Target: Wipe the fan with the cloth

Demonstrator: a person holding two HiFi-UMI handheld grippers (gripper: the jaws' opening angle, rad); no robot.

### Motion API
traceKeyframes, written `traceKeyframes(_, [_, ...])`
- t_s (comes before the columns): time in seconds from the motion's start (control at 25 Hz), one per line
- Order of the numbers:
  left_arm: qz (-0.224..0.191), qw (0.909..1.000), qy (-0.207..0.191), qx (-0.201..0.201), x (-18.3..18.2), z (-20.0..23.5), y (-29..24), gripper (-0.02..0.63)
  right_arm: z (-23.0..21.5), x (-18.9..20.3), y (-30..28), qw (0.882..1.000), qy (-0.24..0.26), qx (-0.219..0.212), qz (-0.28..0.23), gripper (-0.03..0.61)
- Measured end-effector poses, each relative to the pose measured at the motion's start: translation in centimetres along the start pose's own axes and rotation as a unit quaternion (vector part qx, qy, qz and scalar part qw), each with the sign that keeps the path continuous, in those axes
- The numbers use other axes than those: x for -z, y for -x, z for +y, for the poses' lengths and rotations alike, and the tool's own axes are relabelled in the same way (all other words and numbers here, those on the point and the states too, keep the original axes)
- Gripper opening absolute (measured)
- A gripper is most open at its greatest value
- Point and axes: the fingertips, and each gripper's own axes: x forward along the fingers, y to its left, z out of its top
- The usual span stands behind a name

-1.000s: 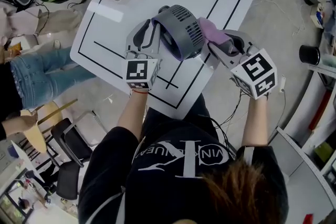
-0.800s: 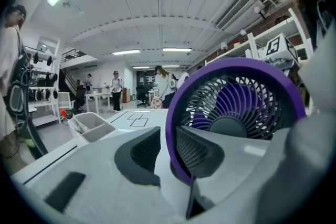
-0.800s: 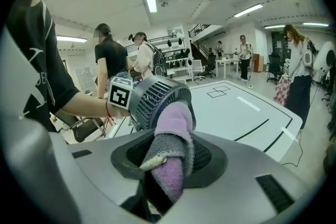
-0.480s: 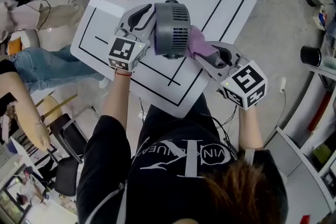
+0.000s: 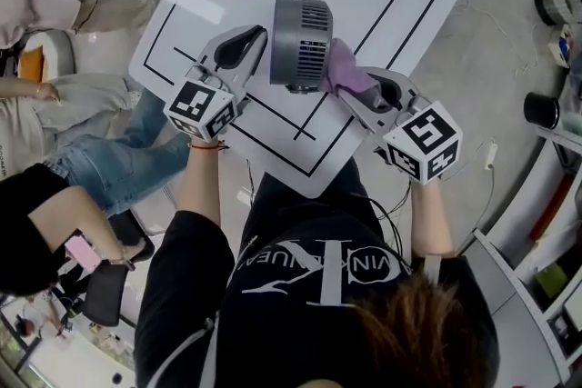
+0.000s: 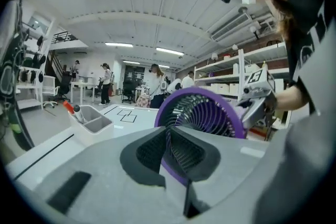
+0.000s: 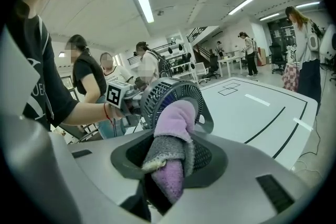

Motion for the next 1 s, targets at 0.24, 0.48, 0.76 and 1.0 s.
traceKeyframes(0.24, [-0.086, 0.9922, 0.079, 0.043, -4.1, -1.6, 4.4, 0.079, 0.3, -0.6, -0.7, 1.0, 0.014, -0.01, 0.0, 0.138])
traceKeyframes(0.48, [-0.082, 0.9822, 0.149, 0.08, -3.3, -2.1, 6.1, 0.196, 0.6, -1.7, -1.8, 0.999, 0.04, -0.007, 0.01, 0.14])
traceKeyframes(0.76, [-0.063, 0.9734, 0.183, 0.124, -1.1, -3.3, 7.1, 0.239, 1.8, -2.5, -3.3, 0.998, 0.053, -0.027, 0.007, 0.14])
traceKeyframes(1.0, [-0.055, 0.9757, 0.193, 0.089, 0.4, -1.8, 7.8, 0.157, 3.2, -3.2, -5.3, 0.995, 0.09, -0.031, 0.007, 0.141])
